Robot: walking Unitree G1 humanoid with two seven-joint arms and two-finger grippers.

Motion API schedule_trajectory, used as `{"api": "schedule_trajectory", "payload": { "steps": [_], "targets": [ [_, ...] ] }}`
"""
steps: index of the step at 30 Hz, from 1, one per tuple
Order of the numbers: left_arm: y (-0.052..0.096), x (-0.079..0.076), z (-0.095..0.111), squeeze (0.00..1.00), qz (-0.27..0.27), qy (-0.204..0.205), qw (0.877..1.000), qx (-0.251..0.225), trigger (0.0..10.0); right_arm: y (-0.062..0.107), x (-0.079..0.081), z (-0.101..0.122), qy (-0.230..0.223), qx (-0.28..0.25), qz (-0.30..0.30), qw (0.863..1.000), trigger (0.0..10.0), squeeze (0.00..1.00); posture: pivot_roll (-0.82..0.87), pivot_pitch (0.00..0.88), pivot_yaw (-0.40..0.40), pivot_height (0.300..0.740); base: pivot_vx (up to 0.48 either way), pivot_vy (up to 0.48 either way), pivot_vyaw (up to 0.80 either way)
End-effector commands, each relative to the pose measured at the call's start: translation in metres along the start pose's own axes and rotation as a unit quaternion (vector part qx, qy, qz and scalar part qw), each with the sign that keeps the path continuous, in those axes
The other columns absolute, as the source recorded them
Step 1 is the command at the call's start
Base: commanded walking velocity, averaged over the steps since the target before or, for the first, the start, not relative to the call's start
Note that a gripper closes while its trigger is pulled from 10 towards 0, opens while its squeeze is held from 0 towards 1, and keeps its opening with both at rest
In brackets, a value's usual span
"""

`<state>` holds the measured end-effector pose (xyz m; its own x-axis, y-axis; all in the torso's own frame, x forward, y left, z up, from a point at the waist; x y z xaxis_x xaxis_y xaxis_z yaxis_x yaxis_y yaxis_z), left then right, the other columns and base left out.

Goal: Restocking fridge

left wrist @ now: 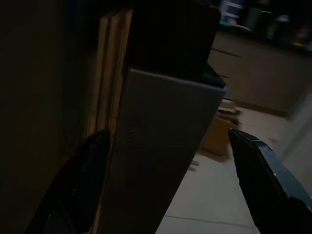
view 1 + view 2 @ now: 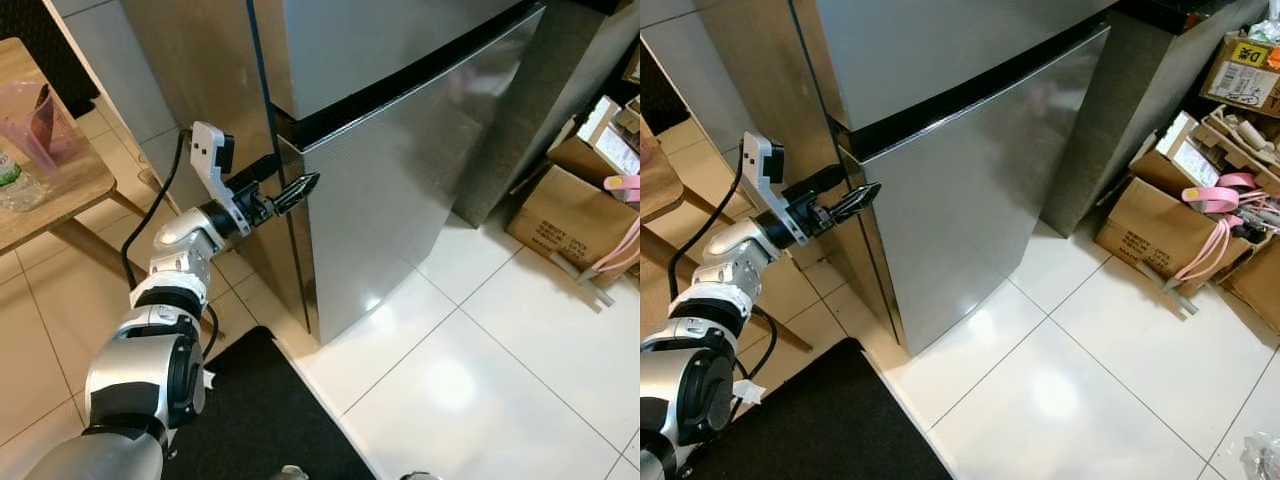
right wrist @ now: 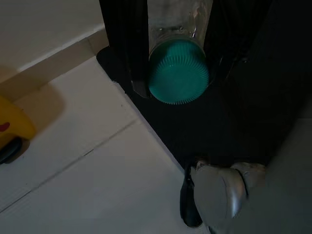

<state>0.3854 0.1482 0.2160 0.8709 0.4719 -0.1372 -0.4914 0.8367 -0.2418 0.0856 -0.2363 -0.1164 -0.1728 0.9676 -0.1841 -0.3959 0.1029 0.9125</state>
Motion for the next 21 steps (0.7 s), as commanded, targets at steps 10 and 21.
{"api": "schedule_trajectory", "payload": {
  "steps": [10, 21],
  "targets": [
    [-0.019, -0.021, -0.016, 0.0, -0.079, 0.008, 0.996, 0.029, 10.0, 0.002, 0.003, -0.011, -0.008, 0.021, 0.001, 1.0, 10.0, 0.0, -0.09, 0.197, 0.032, 0.74, 0.0, 0.0, 0.0],
    [-0.032, -0.078, -0.07, 0.0, -0.209, 0.091, 0.972, 0.06, 10.0, 0.0, 0.006, -0.004, -0.01, 0.016, 0.002, 1.0, 10.0, 0.0, -0.08, 0.179, 0.034, 0.74, 0.0, 0.0, 0.0]
  ]
}}
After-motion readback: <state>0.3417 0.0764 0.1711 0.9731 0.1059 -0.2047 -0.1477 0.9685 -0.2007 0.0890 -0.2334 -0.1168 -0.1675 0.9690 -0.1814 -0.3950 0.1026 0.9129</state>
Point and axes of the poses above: a point about 5 cm out from each wrist's last joint towards the gripper, its own y axis pointing back from the gripper into the wrist, its own z axis along the axis of the wrist's last joint, x = y × z, the point moved 1 cm from there along -y, pointing out of the wrist towards the gripper, and after that the axes turned 9 degrees about y, right-handed, at the moved point
